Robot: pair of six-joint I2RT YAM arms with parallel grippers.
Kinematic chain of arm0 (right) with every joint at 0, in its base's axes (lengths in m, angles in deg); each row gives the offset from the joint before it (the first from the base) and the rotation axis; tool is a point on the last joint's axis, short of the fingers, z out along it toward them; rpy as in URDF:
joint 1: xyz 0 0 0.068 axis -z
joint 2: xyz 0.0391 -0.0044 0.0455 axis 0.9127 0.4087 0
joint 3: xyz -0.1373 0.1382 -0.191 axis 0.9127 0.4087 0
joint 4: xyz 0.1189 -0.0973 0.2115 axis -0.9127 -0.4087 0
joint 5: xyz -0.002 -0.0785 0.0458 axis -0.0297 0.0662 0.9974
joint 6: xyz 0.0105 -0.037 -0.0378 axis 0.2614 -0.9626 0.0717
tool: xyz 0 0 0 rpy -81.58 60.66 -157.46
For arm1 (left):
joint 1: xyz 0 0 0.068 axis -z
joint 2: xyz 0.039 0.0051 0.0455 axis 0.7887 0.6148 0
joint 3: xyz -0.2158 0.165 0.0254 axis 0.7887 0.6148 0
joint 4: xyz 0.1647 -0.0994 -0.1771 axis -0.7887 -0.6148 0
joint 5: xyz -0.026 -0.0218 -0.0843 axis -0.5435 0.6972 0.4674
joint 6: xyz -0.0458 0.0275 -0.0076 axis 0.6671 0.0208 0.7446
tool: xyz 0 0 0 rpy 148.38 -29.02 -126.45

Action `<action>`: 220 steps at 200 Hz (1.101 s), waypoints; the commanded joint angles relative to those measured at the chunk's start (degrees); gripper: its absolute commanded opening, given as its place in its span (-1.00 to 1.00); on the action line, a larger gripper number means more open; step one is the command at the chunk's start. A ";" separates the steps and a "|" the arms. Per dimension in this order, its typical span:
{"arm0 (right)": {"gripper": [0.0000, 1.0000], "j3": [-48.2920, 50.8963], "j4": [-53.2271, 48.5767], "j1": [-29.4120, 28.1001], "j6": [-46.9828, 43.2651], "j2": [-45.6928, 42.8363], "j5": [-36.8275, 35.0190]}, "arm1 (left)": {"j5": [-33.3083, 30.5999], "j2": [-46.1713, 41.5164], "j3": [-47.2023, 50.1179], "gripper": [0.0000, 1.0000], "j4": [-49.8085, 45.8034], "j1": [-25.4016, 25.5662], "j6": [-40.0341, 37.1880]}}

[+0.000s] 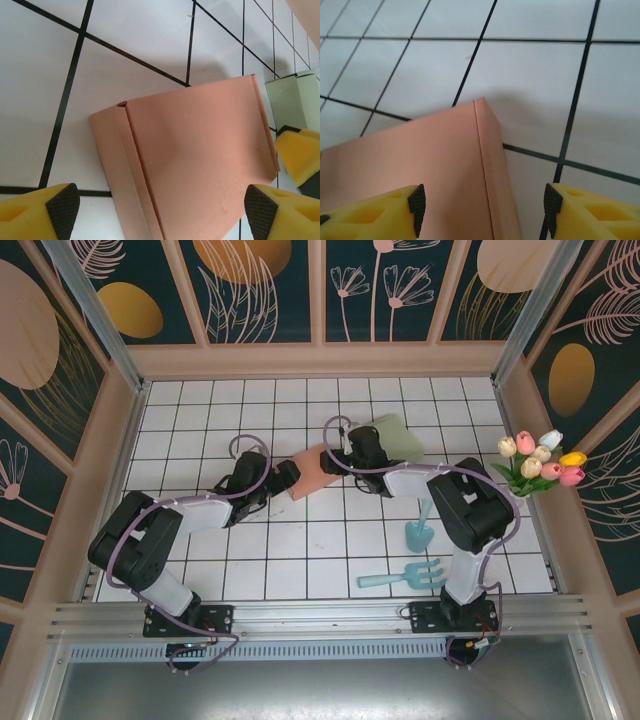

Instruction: Fold the paper box

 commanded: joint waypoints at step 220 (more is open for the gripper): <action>0.25 -17.12 0.41 1.82 -0.08 13.33 4.25 | -2.96 24.14 -35.53 0.78 -12.20 -10.57 -5.46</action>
